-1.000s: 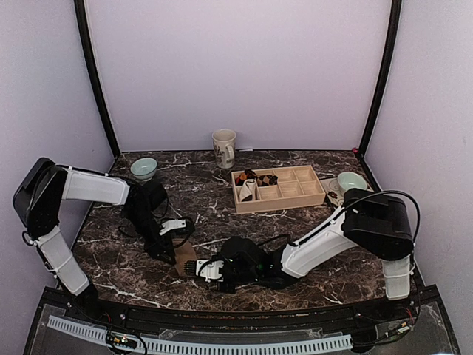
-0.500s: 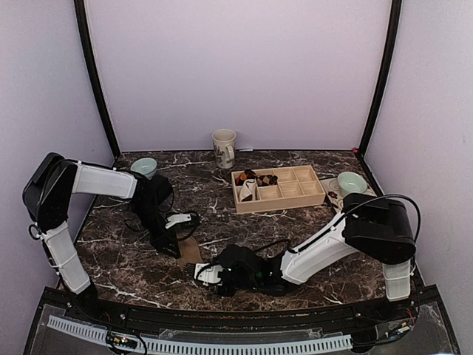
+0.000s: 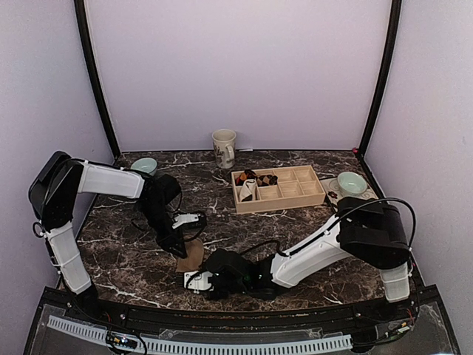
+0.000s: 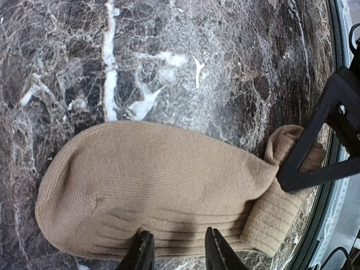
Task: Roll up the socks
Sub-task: Roll the sock at the center of the board.
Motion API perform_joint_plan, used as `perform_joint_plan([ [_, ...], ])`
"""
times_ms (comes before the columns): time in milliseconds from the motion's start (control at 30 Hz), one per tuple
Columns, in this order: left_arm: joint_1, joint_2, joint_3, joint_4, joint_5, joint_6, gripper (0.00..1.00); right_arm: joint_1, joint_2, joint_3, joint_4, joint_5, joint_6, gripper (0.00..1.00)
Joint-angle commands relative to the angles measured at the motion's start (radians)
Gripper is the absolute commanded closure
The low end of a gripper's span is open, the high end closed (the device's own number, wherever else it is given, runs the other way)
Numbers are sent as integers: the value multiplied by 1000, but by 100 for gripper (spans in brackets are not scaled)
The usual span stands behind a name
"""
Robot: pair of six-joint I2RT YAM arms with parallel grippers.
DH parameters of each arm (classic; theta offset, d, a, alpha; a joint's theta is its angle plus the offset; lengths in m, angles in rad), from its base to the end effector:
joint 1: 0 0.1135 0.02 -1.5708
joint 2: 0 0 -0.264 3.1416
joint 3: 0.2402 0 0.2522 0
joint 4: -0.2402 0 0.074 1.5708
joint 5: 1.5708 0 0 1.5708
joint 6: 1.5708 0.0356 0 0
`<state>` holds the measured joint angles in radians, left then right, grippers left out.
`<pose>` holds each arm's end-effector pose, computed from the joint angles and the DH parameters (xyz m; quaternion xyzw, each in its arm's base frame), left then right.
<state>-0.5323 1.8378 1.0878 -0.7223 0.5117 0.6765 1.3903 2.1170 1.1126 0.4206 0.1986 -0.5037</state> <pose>0.2670 -0.1775 0.1405 0.5594 0.7880 -0.2487 0.0657 0.0841 0.4218 0.1046 -0.6839 0.5500 0.1233 0.4633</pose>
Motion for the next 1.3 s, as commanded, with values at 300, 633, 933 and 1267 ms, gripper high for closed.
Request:
perform_joint_plan([
  [300, -16, 61, -43, 76, -32, 7, 64, -43, 72, 17, -197, -303, 129, 100],
  [633, -21, 19, -51, 71, -6, 25, 64, -137, 111, 94, -383, -432, 319, 100],
  [933, 27, -40, -88, 115, -29, 11, 61, -152, 169, 82, -377, -461, 500, 100],
  [1267, 231, -204, -95, 49, -66, 93, 58, -157, 202, 14, -339, -501, 650, 100],
])
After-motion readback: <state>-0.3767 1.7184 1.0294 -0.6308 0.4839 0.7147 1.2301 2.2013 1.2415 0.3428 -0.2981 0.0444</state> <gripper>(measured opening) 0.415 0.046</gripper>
